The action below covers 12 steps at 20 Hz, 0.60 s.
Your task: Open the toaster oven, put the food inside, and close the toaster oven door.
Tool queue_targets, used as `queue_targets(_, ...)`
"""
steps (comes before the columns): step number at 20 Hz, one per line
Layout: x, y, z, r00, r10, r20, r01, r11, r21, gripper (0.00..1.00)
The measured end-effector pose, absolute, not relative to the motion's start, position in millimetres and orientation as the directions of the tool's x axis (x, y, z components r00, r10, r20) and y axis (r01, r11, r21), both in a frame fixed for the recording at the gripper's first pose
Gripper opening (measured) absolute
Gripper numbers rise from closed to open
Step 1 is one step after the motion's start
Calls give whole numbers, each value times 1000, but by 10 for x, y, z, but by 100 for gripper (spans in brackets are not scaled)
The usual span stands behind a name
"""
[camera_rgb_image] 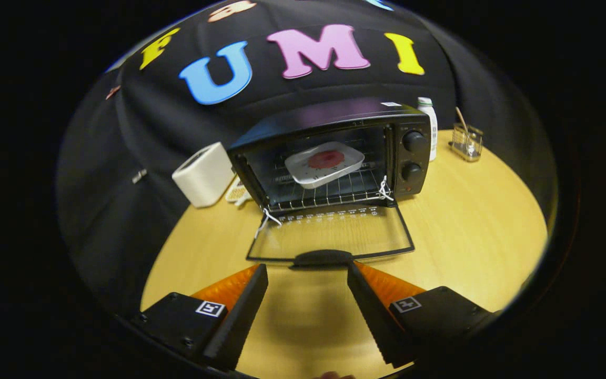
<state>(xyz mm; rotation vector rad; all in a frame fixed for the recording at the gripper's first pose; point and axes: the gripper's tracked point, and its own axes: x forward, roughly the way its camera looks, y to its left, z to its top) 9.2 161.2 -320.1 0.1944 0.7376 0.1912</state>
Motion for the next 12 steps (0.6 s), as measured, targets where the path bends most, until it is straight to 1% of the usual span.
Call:
queue_targets(3, -83, 1398, -3368, 726, 152, -671, -170, 985, 39, 99)
queue_targets(5, -161, 1288, -3463, 722, 106, -684, -177, 984, -34, 99)
queue_targets(9, -176, 1133, -3606, 691, 22, -723, -81, 996, -48, 99)
queue_targets(12, -58, 1041, -3665, 687, -23, -727, -38, 997, -68, 99)
